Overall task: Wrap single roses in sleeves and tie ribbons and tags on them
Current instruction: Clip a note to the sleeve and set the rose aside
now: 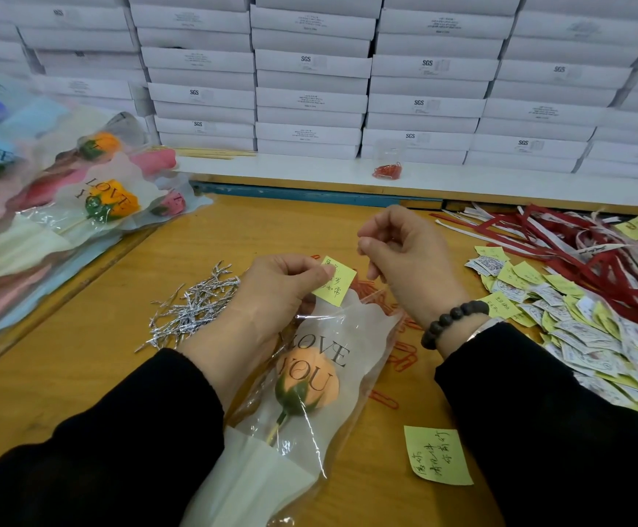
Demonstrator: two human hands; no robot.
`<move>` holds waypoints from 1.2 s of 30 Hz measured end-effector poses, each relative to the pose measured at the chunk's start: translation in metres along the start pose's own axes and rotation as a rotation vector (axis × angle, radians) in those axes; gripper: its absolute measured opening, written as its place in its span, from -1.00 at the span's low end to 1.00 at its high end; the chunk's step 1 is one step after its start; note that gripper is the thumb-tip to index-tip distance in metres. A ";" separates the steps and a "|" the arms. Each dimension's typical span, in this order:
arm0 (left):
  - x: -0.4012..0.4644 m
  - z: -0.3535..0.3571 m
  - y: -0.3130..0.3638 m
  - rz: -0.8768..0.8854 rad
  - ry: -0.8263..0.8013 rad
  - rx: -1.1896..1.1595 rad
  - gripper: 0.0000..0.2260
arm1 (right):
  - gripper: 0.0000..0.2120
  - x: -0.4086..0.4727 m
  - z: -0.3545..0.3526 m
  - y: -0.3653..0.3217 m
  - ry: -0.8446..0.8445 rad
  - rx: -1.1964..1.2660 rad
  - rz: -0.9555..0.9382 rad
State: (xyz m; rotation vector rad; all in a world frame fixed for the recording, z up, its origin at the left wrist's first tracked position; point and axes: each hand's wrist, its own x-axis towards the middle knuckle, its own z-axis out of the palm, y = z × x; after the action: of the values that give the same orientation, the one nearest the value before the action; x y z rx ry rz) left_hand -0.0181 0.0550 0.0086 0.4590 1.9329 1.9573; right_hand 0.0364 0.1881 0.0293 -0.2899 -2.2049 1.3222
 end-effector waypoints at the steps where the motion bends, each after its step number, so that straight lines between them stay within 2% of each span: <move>1: 0.000 0.000 0.000 0.003 0.000 0.001 -0.83 | -0.85 0.000 -0.001 0.000 -0.007 0.004 0.013; 5: 0.001 -0.001 -0.001 0.013 -0.004 0.006 -0.84 | -0.89 -0.002 -0.002 -0.002 -0.047 0.063 0.070; 14: 0.001 -0.001 -0.002 0.012 0.002 0.018 -0.78 | -0.94 0.000 -0.005 0.001 -0.067 0.069 0.050; 18: 0.001 -0.001 -0.002 0.009 0.009 0.011 -0.80 | -0.86 0.001 -0.008 0.001 -0.133 0.039 0.068; 32: 0.001 0.000 -0.002 0.016 -0.007 0.001 -0.83 | -0.85 -0.002 -0.007 0.000 -0.147 0.095 0.089; 36: 0.000 0.000 -0.001 0.019 -0.024 -0.010 -0.84 | -0.84 -0.001 -0.003 0.001 -0.174 0.020 0.063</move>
State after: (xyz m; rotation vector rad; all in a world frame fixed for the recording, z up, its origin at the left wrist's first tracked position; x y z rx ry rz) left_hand -0.0180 0.0548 0.0075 0.4972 1.9104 1.9634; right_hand 0.0390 0.1900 0.0289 -0.2470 -2.3410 1.4521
